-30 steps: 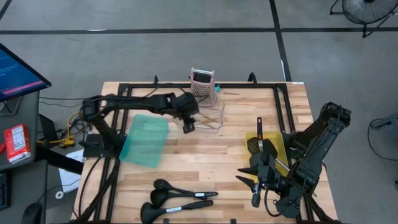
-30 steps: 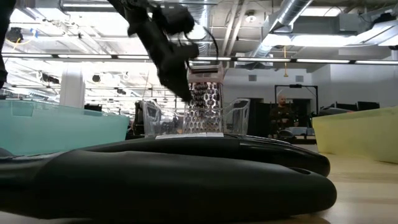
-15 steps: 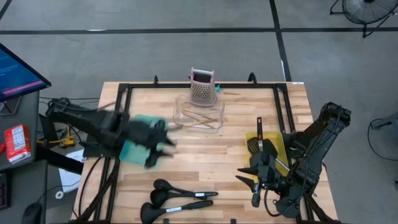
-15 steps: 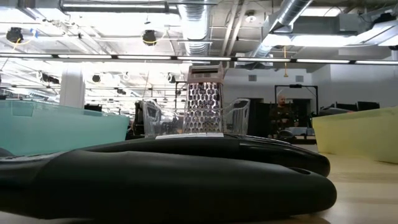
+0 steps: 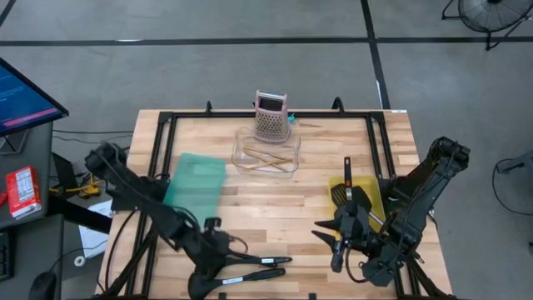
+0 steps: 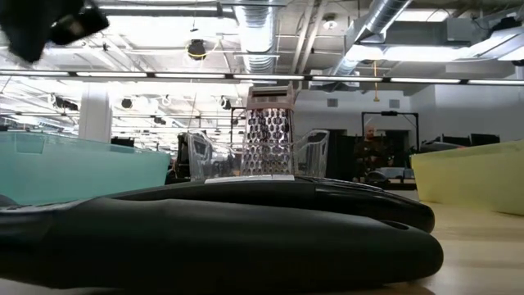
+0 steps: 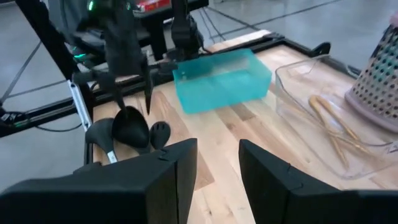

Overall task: Pick & Place Kitchen Items
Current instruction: Put the black spoon into the green bin

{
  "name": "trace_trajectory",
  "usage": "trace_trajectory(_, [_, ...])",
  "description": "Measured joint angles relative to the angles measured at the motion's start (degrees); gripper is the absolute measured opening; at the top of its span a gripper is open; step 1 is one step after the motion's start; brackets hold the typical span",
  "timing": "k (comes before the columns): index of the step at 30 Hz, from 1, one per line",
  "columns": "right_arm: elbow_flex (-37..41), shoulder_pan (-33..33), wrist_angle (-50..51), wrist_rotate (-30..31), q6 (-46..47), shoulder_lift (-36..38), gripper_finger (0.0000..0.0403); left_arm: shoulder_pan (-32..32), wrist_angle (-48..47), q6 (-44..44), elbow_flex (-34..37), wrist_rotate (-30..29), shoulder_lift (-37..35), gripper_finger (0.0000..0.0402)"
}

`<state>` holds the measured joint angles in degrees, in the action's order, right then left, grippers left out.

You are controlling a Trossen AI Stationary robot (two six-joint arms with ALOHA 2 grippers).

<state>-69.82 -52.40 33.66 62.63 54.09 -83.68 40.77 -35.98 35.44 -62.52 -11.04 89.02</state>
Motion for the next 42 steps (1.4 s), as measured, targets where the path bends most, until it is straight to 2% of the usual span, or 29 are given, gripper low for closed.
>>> trace_trajectory(5, [0.0, 0.1, 0.03, -2.77, -0.01, 0.0, 0.0118, 1.25, 5.46, 0.06, -0.03, 1.77, 5.67, 0.018])
trace_trajectory(13, [0.0, -0.01, 0.19, -2.82, -0.01, 0.0, 0.0118, 1.18, 12.0, 3.81, -0.09, 6.38, 8.2, 0.018])
trace_trajectory(19, [0.0, -0.01, 0.57, -2.82, -0.01, 0.0, 0.0118, 1.18, 12.32, 5.63, -0.5, 9.99, 10.64, 0.018])
trace_trajectory(30, [4.37, 0.04, -2.24, -4.62, -0.02, -0.04, 0.0118, 1.57, 11.7, 4.22, -7.82, 11.5, 18.38, 0.018])
trace_trajectory(38, [6.32, 0.06, -3.7, -5.84, 2.93, -0.04, 0.0118, 1.68, 7.76, 4.0, -7.94, 12.41, 21.15, 0.0179])
trace_trajectory(42, [6.34, 0.04, -3.77, -5.84, 2.97, -0.04, 0.0118, 1.64, 7.33, 3.87, -7.94, 15.25, 22.98, 0.0169])
